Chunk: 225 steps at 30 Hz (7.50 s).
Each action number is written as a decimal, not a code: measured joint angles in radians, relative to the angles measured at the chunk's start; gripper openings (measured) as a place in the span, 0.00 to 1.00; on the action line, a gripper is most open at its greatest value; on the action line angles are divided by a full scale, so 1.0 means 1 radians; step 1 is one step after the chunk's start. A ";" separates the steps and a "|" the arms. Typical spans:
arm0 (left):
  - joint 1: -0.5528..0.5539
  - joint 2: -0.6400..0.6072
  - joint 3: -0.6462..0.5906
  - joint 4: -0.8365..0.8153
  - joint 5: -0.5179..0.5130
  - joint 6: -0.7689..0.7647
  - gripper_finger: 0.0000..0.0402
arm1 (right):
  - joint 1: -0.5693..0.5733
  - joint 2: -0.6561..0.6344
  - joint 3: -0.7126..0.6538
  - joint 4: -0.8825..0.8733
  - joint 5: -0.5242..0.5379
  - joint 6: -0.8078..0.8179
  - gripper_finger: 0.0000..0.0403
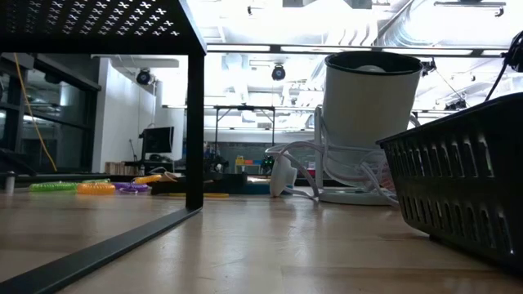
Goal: Pick & Place Office Desk Supplies
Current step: Put the light brown rubberband into the gray bin
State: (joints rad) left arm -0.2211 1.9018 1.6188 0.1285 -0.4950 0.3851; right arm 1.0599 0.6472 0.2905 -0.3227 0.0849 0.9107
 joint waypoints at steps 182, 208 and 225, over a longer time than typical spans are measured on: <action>0.325 -0.138 -0.411 -0.822 0.247 -0.921 0.27 | -1.468 -0.240 0.085 0.168 0.252 -0.968 0.16; 0.455 -0.157 -0.411 -0.968 0.344 -1.215 0.27 | -1.468 -0.240 0.085 0.168 0.252 -0.968 0.16; 0.425 -0.138 -0.409 -0.987 0.375 -1.254 0.27 | -1.468 -0.240 0.085 0.168 0.252 -0.968 0.16</action>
State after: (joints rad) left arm 0.2043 1.7635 1.2095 -0.8586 -0.1200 -0.8690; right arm -0.4076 0.4068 0.3752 -0.1543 0.3367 -0.0570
